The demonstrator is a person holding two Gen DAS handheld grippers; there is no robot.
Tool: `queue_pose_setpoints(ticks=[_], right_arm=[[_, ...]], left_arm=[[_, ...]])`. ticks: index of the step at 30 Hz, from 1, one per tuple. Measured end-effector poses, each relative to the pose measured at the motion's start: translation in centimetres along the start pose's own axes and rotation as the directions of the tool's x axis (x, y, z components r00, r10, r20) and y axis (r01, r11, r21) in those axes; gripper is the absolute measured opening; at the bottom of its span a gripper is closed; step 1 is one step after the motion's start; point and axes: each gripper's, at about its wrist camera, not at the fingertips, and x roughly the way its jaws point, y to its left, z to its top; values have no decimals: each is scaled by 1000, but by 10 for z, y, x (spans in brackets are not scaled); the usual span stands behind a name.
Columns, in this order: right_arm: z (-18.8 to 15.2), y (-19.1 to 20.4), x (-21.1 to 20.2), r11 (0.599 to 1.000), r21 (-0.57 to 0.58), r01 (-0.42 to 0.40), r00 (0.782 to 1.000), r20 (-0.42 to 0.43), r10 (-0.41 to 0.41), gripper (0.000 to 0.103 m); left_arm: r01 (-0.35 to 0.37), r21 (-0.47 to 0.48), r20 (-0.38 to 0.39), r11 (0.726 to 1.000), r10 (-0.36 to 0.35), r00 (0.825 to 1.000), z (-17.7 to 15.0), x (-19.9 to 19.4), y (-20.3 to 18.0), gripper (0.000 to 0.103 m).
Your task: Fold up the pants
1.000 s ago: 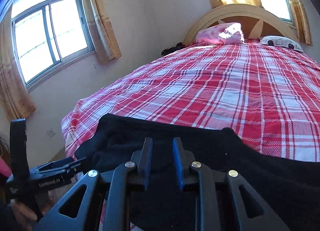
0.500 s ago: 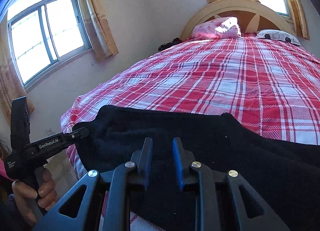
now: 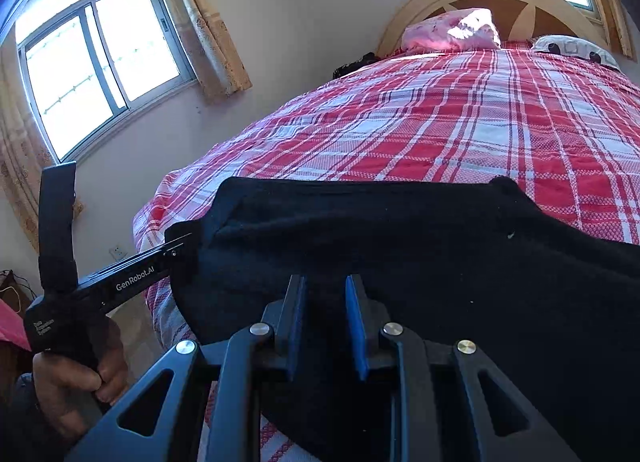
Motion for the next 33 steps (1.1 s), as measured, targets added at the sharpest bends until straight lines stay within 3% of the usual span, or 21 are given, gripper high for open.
queue_pose_setpoints(ticks=[2, 4, 8, 12, 15, 16, 18, 20, 22, 24, 26, 30, 33], right_arm=[[4, -1, -6, 1000, 17, -2, 1000, -5, 2, 23], [11, -6, -20, 999, 53, -9, 1000, 29, 7, 23], [20, -15, -55, 995, 105, 1, 991, 130, -14, 25], [24, -37, -107, 983, 177, 58, 965, 244, -101, 40], [22, -70, -153, 958, 269, 102, 931, 314, -187, 44], [18, -88, -178, 942, 312, 123, 912, 339, -231, 44], [10, -121, -220, 904, 384, 186, 870, 363, -333, 44], [2, -157, -262, 844, 454, 284, 810, 358, -465, 44], [-4, -196, -298, 760, 526, 381, 738, 323, -593, 44], [-8, -241, -332, 669, 595, 445, 670, 275, -689, 44], [-6, -279, -351, 591, 640, 491, 619, 220, -754, 44], [10, -352, -352, 501, 684, 531, 619, 91, -780, 44], [21, -396, -339, 476, 694, 541, 658, 3, -753, 44]], left_arm=[[-73, -29, 63, 997, 74, 995, 11, -16, 10, 50], [-94, -33, 142, 995, 97, 985, 20, -34, 11, 55], [-80, 136, 216, 987, 49, 975, 29, -47, -34, 63], [-14, 194, 128, 981, -11, 992, 27, -17, -68, 63], [-2, 170, -68, 985, 14, 998, 15, 26, -78, 63], [-15, 177, -81, 984, 30, 996, 8, 33, -80, 64], [-70, 250, 2, 966, 72, 997, 0, 27, -89, 67], [-89, 271, 14, 958, 88, 996, -2, 28, -92, 69], [-98, 222, 0, 970, 100, 995, 1, 31, -86, 81], [-96, 166, -19, 981, 101, 995, 4, 36, -79, 87], [-108, 172, -20, 979, 113, 993, 5, 35, -82, 87], [-134, 187, -20, 973, 141, 990, 2, 33, -85, 87], [-136, 181, -23, 974, 143, 990, 3, 33, -83, 90]])
